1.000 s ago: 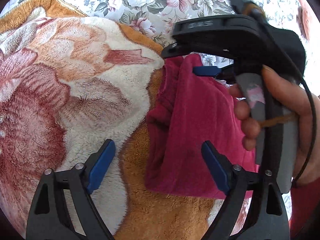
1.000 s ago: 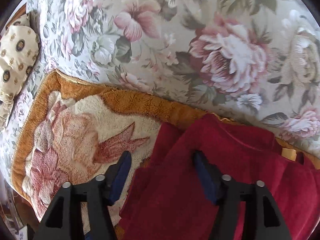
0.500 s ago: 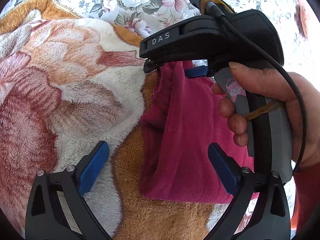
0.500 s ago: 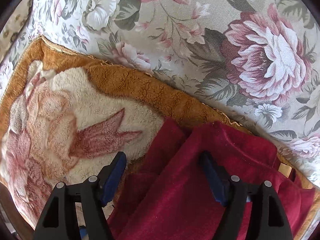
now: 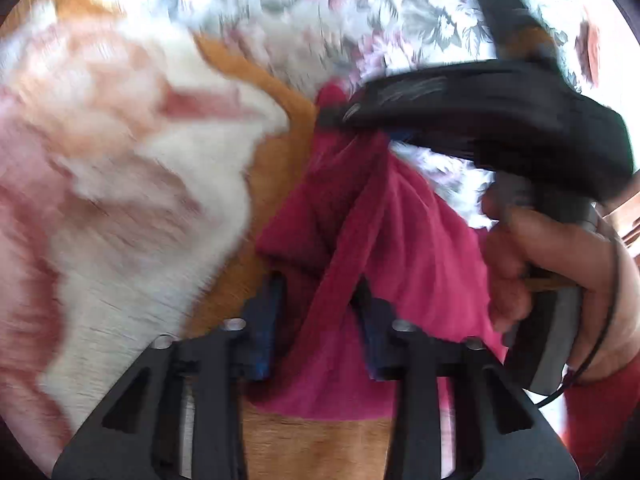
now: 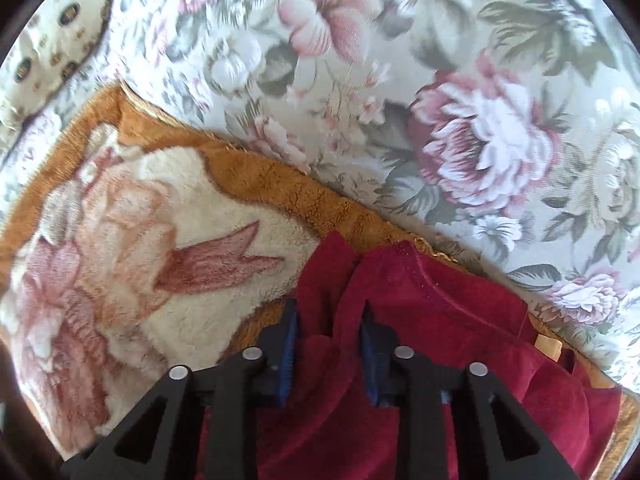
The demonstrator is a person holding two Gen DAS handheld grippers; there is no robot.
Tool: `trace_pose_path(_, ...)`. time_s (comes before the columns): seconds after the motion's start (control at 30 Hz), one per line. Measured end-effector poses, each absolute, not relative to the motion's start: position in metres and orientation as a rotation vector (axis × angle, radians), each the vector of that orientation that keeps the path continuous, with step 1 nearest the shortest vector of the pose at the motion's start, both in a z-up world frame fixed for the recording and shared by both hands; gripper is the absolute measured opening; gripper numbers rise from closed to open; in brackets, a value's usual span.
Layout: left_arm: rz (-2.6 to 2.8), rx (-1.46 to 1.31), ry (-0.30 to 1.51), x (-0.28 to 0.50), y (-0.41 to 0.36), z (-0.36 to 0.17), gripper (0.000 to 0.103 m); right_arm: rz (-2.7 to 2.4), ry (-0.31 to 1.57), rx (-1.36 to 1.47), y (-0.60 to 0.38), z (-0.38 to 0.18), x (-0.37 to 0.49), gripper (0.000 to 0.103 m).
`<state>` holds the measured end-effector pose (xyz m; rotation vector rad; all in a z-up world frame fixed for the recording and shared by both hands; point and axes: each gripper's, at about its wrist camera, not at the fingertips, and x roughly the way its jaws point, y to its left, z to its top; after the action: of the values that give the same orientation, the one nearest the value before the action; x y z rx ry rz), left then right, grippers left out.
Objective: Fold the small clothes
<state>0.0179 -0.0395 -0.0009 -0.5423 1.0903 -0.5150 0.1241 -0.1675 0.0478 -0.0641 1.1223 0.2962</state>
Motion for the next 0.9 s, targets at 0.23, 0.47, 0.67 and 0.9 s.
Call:
trace_pose_path(0.23, -0.692, -0.493, 0.931, -0.019, -0.071, 0.069, 0.022, 0.360, 0.952, 0.158, -0.263, 0.131, 0.067, 0.019)
trace_pose_path(0.47, -0.902, -0.297, 0.937, -0.053, -0.191, 0.105, 0.022, 0.248, 0.877, 0.208, -0.376, 0.165, -0.008, 0.017)
trace_pose_path(0.67, -0.951, -0.141, 1.018, -0.069, -0.276, 0.082, 0.022, 0.088, 0.952, 0.335, -0.472, 0.097, -0.030, 0.016)
trace_pose_path(0.9, -0.950, -0.007, 1.058, -0.083, -0.298, 0.082, 0.022, 0.048, 0.948, 0.609, -0.514, 0.039, -0.039, 0.020)
